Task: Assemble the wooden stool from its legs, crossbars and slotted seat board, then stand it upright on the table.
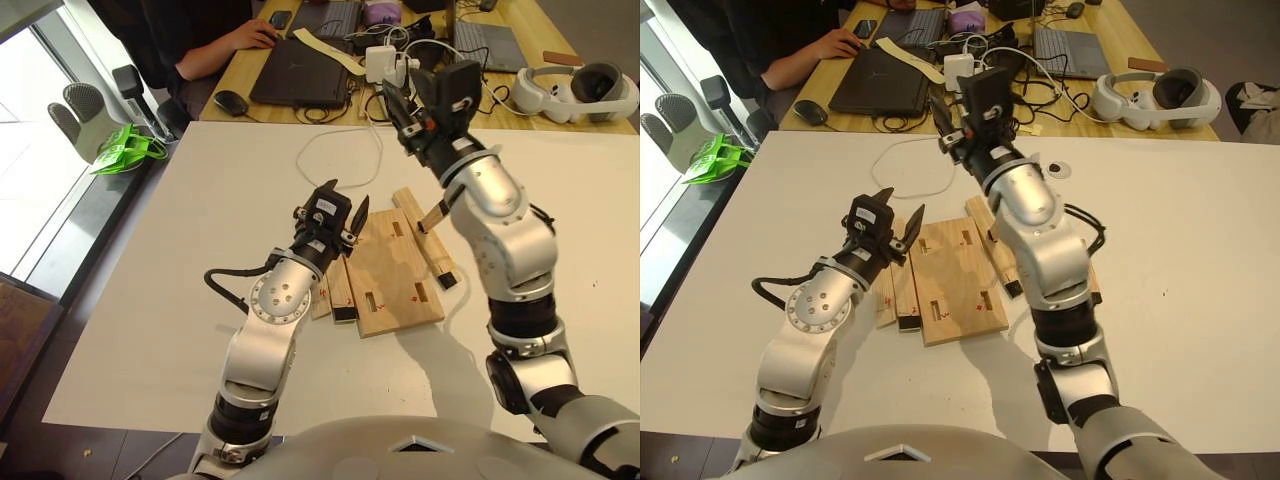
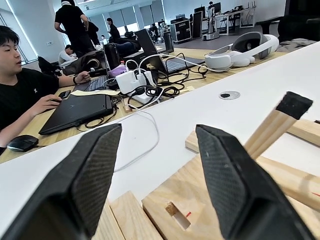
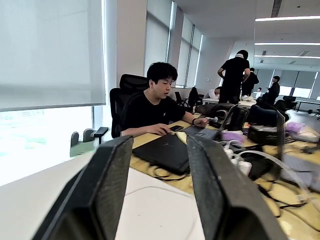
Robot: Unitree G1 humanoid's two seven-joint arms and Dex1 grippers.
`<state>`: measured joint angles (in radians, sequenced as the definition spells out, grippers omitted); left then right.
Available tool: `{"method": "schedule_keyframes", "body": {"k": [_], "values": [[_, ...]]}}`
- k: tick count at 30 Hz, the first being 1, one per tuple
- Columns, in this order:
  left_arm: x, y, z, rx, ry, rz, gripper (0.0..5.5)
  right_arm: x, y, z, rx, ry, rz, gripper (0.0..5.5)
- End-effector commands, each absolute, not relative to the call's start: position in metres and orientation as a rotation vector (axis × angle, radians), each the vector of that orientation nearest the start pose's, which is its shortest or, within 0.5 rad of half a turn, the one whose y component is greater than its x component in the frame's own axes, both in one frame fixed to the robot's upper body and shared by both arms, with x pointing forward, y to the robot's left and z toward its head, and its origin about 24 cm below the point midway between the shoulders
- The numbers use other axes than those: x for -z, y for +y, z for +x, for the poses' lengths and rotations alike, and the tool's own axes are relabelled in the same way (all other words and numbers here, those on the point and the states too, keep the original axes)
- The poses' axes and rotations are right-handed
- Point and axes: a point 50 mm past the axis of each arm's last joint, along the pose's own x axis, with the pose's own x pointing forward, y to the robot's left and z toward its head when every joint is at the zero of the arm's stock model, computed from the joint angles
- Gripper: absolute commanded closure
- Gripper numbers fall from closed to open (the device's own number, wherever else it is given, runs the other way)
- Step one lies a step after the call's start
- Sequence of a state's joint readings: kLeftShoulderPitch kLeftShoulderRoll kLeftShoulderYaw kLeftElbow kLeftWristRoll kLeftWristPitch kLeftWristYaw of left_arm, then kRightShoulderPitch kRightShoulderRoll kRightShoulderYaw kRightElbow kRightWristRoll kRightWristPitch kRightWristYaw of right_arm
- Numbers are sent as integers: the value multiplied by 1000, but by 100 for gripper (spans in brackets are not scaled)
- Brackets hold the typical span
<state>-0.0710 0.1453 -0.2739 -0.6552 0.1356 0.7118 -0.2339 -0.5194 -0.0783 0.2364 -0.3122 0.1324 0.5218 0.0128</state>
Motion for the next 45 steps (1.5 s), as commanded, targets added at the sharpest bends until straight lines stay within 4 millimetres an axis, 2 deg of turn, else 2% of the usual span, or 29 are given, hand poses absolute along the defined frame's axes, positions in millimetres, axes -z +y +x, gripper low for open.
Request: {"method": "schedule_keyframes", "body": {"k": [1, 3, 6, 10, 14, 18, 21, 27, 31, 37, 42, 45], "values": [[-135, 114, 237, 475, 53, 293, 277, -170, -49, 276, -296, -203, -66, 353], [-138, 113, 241, 503, 57, 293, 277, -167, -53, 273, -233, -197, -66, 353], [-140, 110, 240, 521, 62, 291, 277, -171, -69, 260, -209, -256, -84, 353], [-136, 114, 235, 493, 80, 290, 277, -171, -106, 237, -228, -283, -203, 353], [-134, 118, 230, 435, 87, 275, 277, -162, -132, 215, -341, -240, -309, 353], [-131, 114, 228, 415, 86, 261, 277, -156, -150, 222, -380, -168, -368, 353], [-129, 115, 225, 409, 91, 259, 277, -143, -159, 220, -358, -74, -404, 353], [-128, 112, 224, 400, 89, 252, 277, -116, -165, 216, -321, 84, -416, 353], [-127, 109, 226, 406, 86, 250, 277, -109, -154, 229, -324, 89, -378, 353], [-128, 105, 225, 425, 77, 263, 277, -108, -135, 243, -369, 55, -317, 353], [-127, 104, 223, 413, 81, 256, 277, -108, -134, 249, -352, 60, -279, 353], [-126, 104, 223, 408, 81, 254, 277, -117, -135, 253, -329, 0, -239, 353]]}}
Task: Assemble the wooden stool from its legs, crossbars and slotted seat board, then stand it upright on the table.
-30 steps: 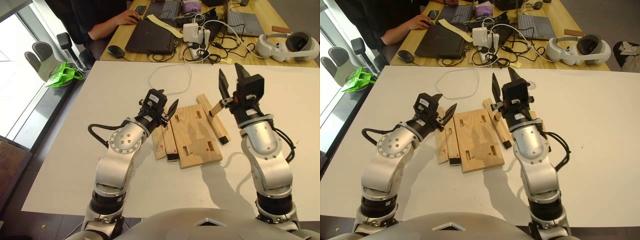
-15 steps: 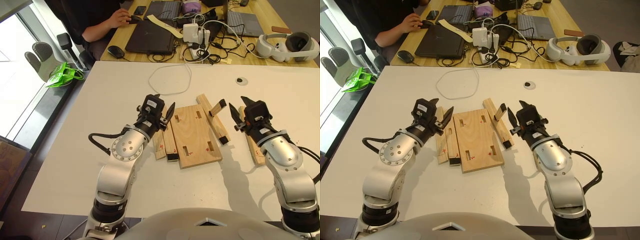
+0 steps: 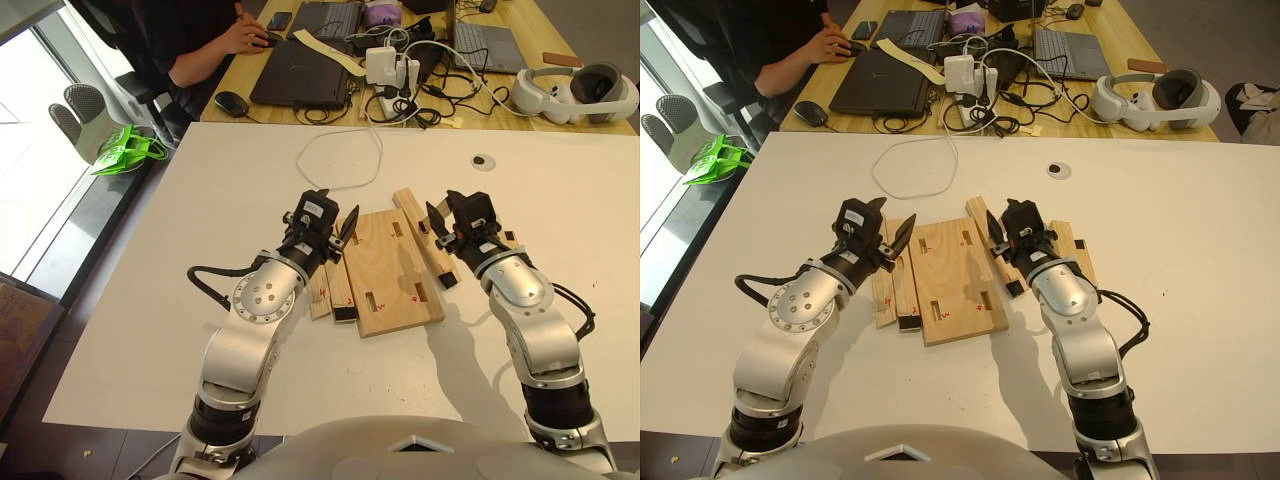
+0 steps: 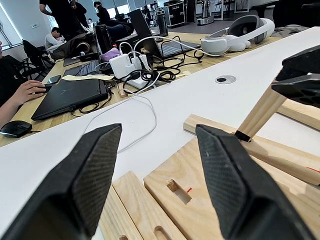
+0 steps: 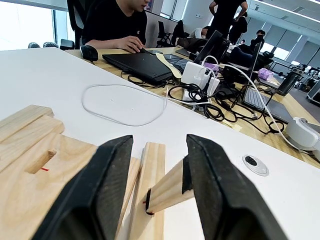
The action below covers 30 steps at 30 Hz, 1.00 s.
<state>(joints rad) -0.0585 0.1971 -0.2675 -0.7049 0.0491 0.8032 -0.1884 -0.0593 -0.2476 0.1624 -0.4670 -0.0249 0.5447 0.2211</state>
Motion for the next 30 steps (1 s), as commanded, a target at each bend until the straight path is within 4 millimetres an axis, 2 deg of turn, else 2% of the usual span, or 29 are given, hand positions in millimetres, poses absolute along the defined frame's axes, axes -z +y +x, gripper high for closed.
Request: {"method": "schedule_keyframes", "body": {"k": [1, 4, 11, 17, 25, 27, 30], "values": [[-126, 104, 223, 405, 82, 254, 277, -120, -136, 253, -327, -19, -227, 353], [-126, 104, 222, 399, 81, 253, 277, -124, -137, 255, -322, -49, -210, 353], [-126, 104, 223, 388, 79, 249, 277, -104, -136, 252, -340, 141, -105, 353], [-125, 104, 223, 387, 79, 247, 277, -99, -134, 254, -346, 180, -107, 353], [-124, 102, 222, 370, 77, 240, 277, -97, -137, 267, -363, 234, -145, 488], [-124, 102, 221, 357, 75, 235, 277, -97, -138, 273, -388, 260, -171, 508], [-123, 102, 221, 340, 73, 229, 277, -94, -143, 284, -398, 336, -183, 511]]}}
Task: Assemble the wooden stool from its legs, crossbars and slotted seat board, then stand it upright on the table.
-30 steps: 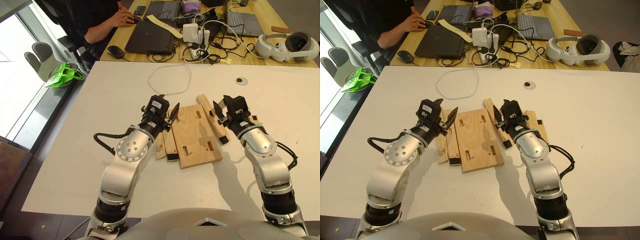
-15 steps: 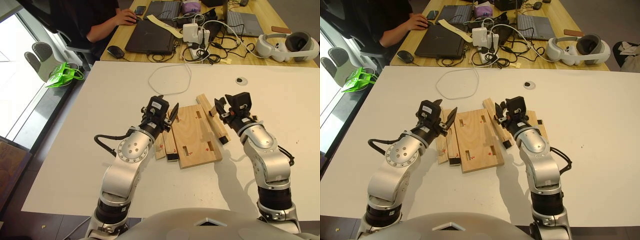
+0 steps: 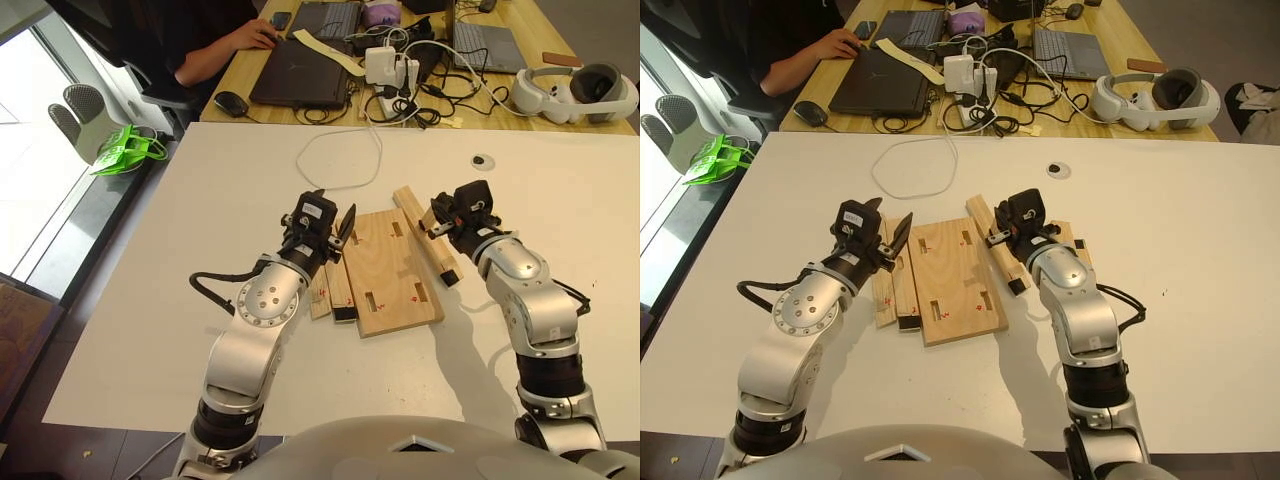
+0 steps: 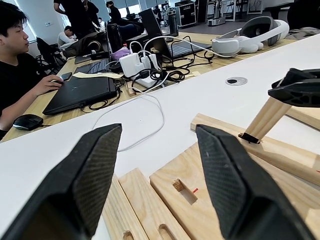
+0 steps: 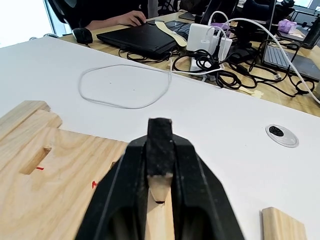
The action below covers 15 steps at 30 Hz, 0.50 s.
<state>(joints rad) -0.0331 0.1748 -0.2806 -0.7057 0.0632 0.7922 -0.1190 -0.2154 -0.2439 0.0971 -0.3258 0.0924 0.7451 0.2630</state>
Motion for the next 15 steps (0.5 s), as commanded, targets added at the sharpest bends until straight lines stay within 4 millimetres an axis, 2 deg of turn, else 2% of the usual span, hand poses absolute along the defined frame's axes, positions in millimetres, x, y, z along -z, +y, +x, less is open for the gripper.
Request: {"method": "schedule_keyframes", "body": {"k": [1, 8, 15], "values": [[-123, 101, 221, 337, 72, 229, 277, -93, -144, 287, -396, 360, -176, 511], [-122, 104, 223, 304, 60, 233, 277, -78, -142, 304, -392, 582, -86, 511], [-121, 104, 223, 284, 52, 231, 277, -69, -143, 331, -391, 740, -28, 511]]}}
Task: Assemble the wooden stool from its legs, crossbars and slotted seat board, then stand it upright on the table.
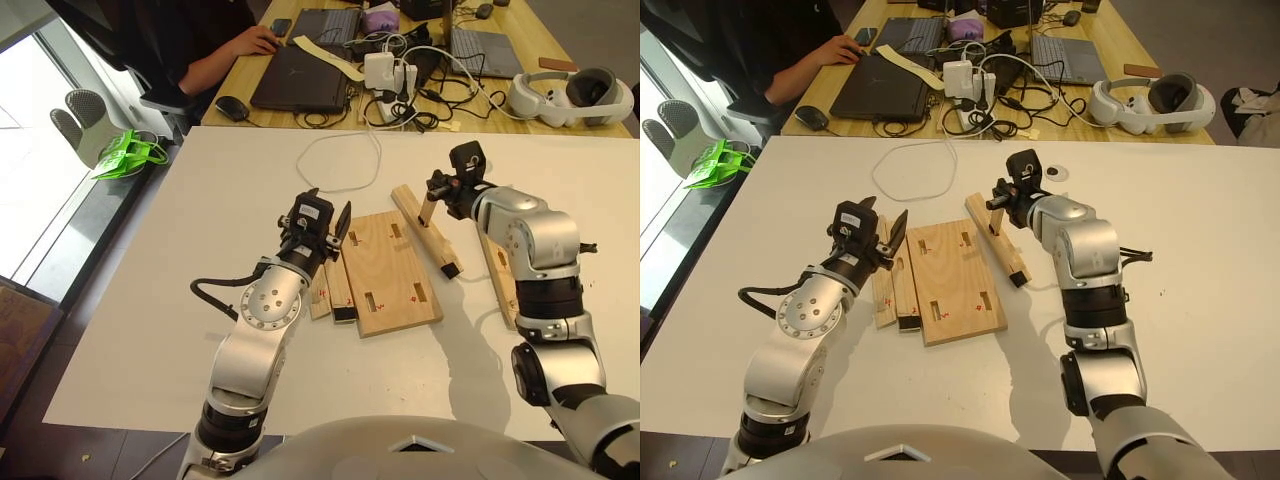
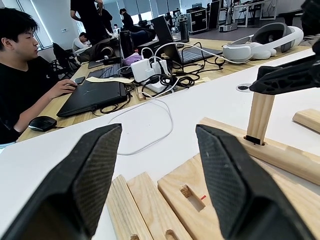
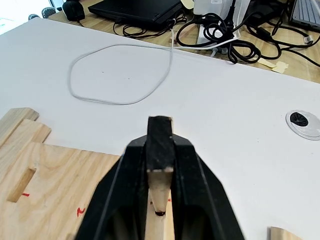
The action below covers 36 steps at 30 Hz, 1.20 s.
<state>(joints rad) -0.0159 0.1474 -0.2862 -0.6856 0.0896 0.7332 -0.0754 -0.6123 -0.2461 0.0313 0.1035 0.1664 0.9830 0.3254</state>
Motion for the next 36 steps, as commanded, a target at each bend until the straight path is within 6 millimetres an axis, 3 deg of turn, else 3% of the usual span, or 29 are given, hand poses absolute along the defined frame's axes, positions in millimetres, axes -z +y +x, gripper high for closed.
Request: {"method": "schedule_keyframes", "body": {"k": [1, 6, 12, 13, 21, 25, 28, 30, 32, 36], "values": [[-121, 104, 224, 286, 51, 231, 277, -65, -143, 332, -392, 757, -30, 511], [-122, 106, 224, 284, 47, 235, 277, -60, -139, 336, -401, 763, -38, 511], [-122, 106, 224, 277, 47, 236, 277, -72, -135, 336, -410, 644, -72, 511], [-122, 106, 223, 277, 46, 237, 277, -74, -134, 335, -416, 626, -71, 473], [-122, 106, 223, 282, 50, 239, 277, -83, -130, 329, -398, 541, -52, 348], [-122, 106, 221, 284, 53, 238, 277, -104, -133, 328, -370, 421, -44, 348], [-122, 107, 220, 283, 57, 236, 277, -147, -133, 326, -328, 148, -101, 348], [-122, 106, 220, 291, 56, 233, 277, -180, -126, 324, -313, -47, -117, 348], [-122, 105, 220, 299, 57, 232, 277, -201, -114, 326, -322, -158, -118, 348], [-122, 103, 224, 331, 55, 238, 277, -191, -87, 351, -325, -108, -153, 348]]}}
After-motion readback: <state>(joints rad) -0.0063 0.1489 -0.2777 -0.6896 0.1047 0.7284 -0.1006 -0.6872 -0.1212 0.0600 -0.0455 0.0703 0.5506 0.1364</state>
